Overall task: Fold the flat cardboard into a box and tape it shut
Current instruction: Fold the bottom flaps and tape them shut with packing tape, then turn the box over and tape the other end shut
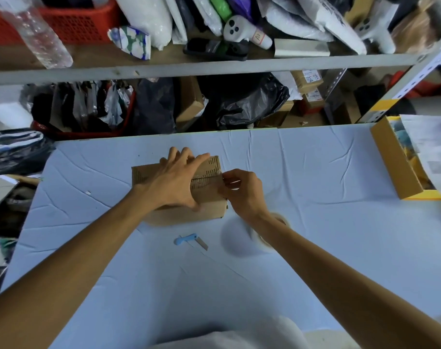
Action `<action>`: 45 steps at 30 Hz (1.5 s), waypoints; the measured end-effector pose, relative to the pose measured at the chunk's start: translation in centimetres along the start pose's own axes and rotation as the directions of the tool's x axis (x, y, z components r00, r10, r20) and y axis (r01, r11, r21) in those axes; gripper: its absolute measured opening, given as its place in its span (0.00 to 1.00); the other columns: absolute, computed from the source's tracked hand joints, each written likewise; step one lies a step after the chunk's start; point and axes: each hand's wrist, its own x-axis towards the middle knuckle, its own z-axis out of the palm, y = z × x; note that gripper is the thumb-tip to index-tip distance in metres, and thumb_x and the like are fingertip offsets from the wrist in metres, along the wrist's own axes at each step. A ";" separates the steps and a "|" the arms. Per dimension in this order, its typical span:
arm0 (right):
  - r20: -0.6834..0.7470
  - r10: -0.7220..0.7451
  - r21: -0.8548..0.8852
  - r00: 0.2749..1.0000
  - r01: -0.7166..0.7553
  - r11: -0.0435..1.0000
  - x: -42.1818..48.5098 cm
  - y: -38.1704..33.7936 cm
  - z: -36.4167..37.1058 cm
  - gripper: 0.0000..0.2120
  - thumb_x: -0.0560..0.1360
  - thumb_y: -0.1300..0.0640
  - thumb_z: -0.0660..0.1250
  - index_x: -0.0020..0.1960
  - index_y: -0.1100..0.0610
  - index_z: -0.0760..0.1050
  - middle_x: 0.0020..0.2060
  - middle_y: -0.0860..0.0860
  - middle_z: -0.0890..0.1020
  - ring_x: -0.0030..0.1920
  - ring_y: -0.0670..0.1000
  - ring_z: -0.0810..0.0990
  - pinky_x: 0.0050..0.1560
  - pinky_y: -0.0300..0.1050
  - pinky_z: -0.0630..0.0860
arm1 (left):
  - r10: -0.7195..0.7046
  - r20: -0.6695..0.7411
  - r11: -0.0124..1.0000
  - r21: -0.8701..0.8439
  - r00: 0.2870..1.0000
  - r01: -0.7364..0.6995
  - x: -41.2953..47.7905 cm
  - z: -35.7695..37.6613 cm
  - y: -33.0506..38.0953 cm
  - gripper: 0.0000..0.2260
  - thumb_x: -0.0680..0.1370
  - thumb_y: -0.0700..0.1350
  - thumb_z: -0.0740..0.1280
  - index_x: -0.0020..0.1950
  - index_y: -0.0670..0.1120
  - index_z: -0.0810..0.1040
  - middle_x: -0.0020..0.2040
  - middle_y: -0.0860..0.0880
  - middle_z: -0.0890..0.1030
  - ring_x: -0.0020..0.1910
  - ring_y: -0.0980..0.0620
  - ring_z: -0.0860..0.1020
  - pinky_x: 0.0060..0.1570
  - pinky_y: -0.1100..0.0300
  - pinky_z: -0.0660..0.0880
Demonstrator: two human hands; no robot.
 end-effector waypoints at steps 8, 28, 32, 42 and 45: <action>0.088 0.041 -0.235 0.995 -0.019 0.972 -0.5 4.3 -4.7 0.10 0.74 0.52 0.70 0.40 0.58 0.77 0.37 0.54 0.84 0.41 0.55 0.83 0.46 0.54 0.79 | 0.001 0.008 0.999 0.032 1.000 -0.001 0.0 0.6 -0.1 0.57 0.55 0.73 0.71 0.75 0.59 0.43 0.65 0.48 0.60 0.62 0.43 0.61 0.60 0.40 0.66; 0.271 -0.417 -0.818 0.868 0.436 0.376 -1.0 1.2 -8.9 0.10 0.68 0.57 0.76 0.45 0.60 0.80 0.39 0.52 0.82 0.43 0.58 0.80 0.46 0.48 0.71 | -0.040 -0.210 0.745 -0.658 0.977 -0.111 2.9 -2.6 5.6 0.22 0.80 0.51 0.61 0.73 0.50 0.64 0.72 0.48 0.66 0.70 0.49 0.67 0.68 0.54 0.66; 0.293 -0.466 -0.820 0.835 0.470 0.327 -0.1 -2.7 -8.9 0.10 0.68 0.57 0.75 0.47 0.59 0.80 0.40 0.53 0.83 0.44 0.58 0.80 0.47 0.50 0.70 | -0.058 -0.059 0.503 -0.864 0.997 -0.021 3.9 -3.5 7.1 0.21 0.81 0.53 0.56 0.74 0.54 0.61 0.73 0.49 0.66 0.70 0.49 0.67 0.69 0.47 0.67; 0.299 -0.401 -0.815 0.866 0.450 0.364 0.1 -3.2 -7.2 0.11 0.73 0.53 0.70 0.52 0.57 0.79 0.47 0.51 0.83 0.53 0.54 0.78 0.53 0.46 0.63 | -0.305 -0.168 0.580 -0.814 0.937 0.043 2.3 -3.4 8.0 0.20 0.79 0.49 0.63 0.70 0.46 0.71 0.66 0.47 0.76 0.63 0.48 0.75 0.62 0.54 0.74; 0.279 -0.408 -0.804 0.869 0.444 0.396 0.0 -3.3 -6.8 0.11 0.73 0.53 0.70 0.53 0.57 0.79 0.46 0.51 0.83 0.52 0.54 0.77 0.52 0.45 0.61 | -0.365 -0.274 0.629 -0.777 0.890 0.019 1.5 -3.0 8.8 0.19 0.79 0.49 0.63 0.69 0.45 0.72 0.64 0.47 0.78 0.60 0.49 0.78 0.52 0.66 0.71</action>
